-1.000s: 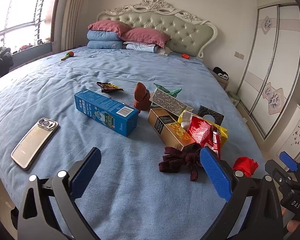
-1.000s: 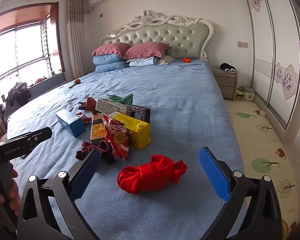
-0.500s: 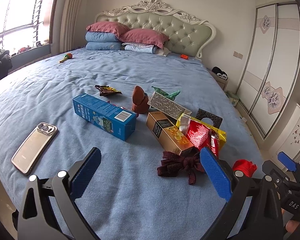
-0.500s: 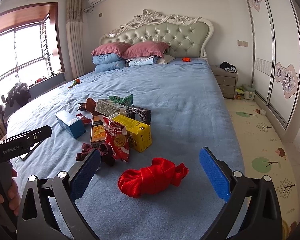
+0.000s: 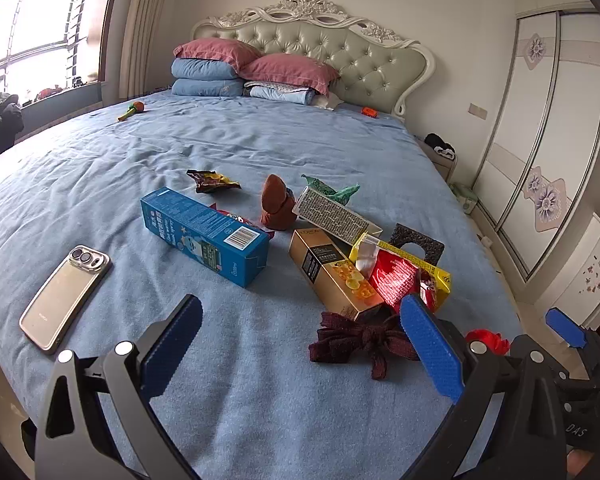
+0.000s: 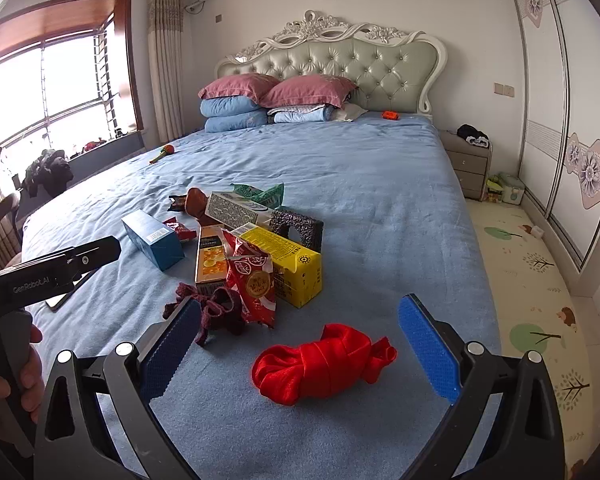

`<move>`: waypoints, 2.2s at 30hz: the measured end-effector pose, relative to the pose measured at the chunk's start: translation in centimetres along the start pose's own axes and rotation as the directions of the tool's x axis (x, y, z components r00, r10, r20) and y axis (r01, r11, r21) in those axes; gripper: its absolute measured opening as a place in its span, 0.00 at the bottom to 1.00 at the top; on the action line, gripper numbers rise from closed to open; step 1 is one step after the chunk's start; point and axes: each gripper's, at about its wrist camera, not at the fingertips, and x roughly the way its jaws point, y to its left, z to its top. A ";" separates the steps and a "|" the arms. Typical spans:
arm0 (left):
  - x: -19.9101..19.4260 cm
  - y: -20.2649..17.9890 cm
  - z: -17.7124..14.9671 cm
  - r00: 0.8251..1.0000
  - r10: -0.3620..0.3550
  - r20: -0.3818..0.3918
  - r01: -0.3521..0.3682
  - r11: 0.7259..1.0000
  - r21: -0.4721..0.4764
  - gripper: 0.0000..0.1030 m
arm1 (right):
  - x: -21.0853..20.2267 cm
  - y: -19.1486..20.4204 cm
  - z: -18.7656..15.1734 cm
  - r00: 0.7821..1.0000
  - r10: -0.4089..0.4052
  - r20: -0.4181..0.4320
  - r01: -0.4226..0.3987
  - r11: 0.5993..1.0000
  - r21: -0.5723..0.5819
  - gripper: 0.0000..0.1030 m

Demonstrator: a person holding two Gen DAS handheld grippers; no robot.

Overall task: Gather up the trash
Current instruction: 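Grasp the blue nasal spray box with the left tool while the right grasps the red candy wrapper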

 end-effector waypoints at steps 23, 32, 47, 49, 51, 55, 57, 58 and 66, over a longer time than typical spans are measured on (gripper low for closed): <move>4.6 2.8 3.2 0.997 0.042 -0.066 -0.051 0.988 -0.143 0.96 | 5.4 2.1 4.9 0.981 0.141 -0.136 -0.157 0.981 -0.111 0.92; 7.8 5.3 4.9 0.988 0.086 -0.127 -0.118 0.955 -0.273 0.96 | 10.0 3.3 8.0 0.946 0.221 -0.236 -0.265 0.949 -0.172 0.92; 14.9 10.2 6.9 0.961 0.089 -0.263 -0.216 0.835 -0.506 0.96 | 17.3 6.6 12.2 0.871 0.299 -0.391 -0.414 0.874 -0.254 0.85; 16.3 10.7 6.9 0.950 0.084 -0.300 -0.240 0.812 -0.532 0.96 | 18.1 6.9 12.7 0.856 0.313 -0.412 -0.436 0.865 -0.247 0.81; 17.4 11.1 6.8 0.943 0.072 -0.325 -0.256 0.782 -0.568 0.96 | 18.8 7.2 13.0 0.846 0.316 -0.429 -0.447 0.859 -0.250 0.79; 19.0 12.1 6.2 0.936 0.052 -0.349 -0.276 0.723 -0.633 0.96 | 19.7 7.9 13.3 0.840 0.308 -0.446 -0.452 0.852 -0.264 0.79; 19.4 12.7 5.8 0.934 0.043 -0.353 -0.284 0.687 -0.668 0.92 | 19.9 8.1 13.3 0.841 0.306 -0.447 -0.454 0.849 -0.272 0.79; 19.3 13.0 5.7 0.936 0.048 -0.348 -0.288 0.674 -0.680 0.90 | 20.0 8.2 13.3 0.841 0.305 -0.446 -0.453 0.848 -0.275 0.79; 18.4 14.5 5.0 0.956 0.032 -0.292 -0.243 0.645 -0.724 0.64 | 21.7 8.9 13.1 0.830 0.308 -0.465 -0.459 0.850 -0.257 0.79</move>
